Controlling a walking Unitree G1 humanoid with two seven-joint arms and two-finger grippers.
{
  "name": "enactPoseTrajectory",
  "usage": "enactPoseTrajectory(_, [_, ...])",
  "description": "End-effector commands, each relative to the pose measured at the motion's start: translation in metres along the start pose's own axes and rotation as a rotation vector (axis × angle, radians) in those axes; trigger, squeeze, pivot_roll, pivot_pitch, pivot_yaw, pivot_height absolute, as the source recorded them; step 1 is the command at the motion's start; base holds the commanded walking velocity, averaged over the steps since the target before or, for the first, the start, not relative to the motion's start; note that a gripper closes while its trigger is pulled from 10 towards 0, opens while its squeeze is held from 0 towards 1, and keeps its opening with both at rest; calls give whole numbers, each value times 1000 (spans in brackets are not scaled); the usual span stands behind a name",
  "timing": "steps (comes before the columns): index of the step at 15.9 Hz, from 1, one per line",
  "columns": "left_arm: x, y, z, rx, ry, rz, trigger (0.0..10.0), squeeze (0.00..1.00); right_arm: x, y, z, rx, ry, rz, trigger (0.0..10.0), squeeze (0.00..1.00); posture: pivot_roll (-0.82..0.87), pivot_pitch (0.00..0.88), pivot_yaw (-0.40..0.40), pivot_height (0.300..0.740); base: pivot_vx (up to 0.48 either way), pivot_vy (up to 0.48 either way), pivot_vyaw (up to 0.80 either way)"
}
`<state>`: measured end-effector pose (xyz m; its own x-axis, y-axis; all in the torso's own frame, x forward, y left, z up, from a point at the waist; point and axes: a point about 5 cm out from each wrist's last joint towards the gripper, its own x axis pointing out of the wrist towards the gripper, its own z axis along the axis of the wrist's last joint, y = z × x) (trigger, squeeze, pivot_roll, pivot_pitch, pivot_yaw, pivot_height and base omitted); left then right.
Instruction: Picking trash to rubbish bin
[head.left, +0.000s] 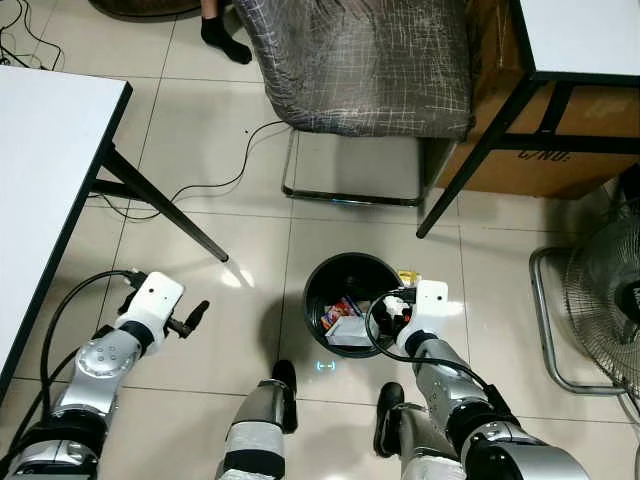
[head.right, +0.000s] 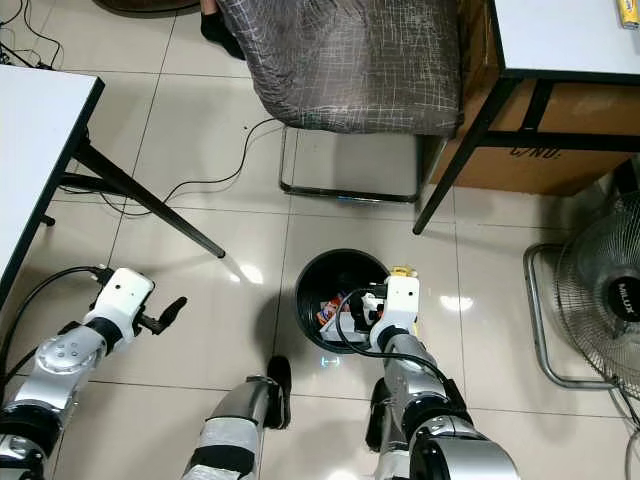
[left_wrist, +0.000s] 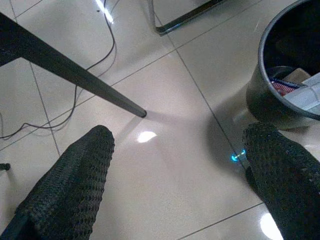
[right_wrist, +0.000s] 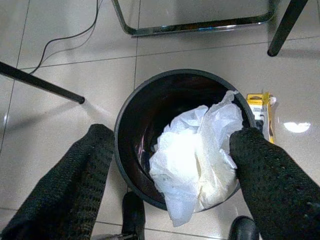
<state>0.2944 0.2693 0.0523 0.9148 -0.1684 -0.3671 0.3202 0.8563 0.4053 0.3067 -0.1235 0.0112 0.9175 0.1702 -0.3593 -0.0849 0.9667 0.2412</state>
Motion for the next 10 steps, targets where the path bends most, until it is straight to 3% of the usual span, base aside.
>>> enactPoseTrajectory(1, [-8,0,-15,6,55,0,10000,451,-6,-3,-16,12,49,-21,10000,1000,399,455,68,740,0,0,0])
enactPoseTrajectory(4, [-12,6,-16,24,60,7,10000,451,-4,0,-10,1,19,-3,10000,1000,413,464,79,740,0,0,0])
enactPoseTrajectory(8, [-14,8,-18,37,66,9,10000,443,7,11,18,-51,-69,33,10000,1000,416,468,86,740,0,0,0])
enactPoseTrajectory(9, [-15,8,-18,39,68,9,10000,447,8,13,19,-20,-72,53,10000,1000,416,468,86,740,0,0,0])
enactPoseTrajectory(10, [-15,8,-18,39,68,9,10000,447,7,13,18,-47,-66,53,10000,1000,417,472,83,740,0,0,0])
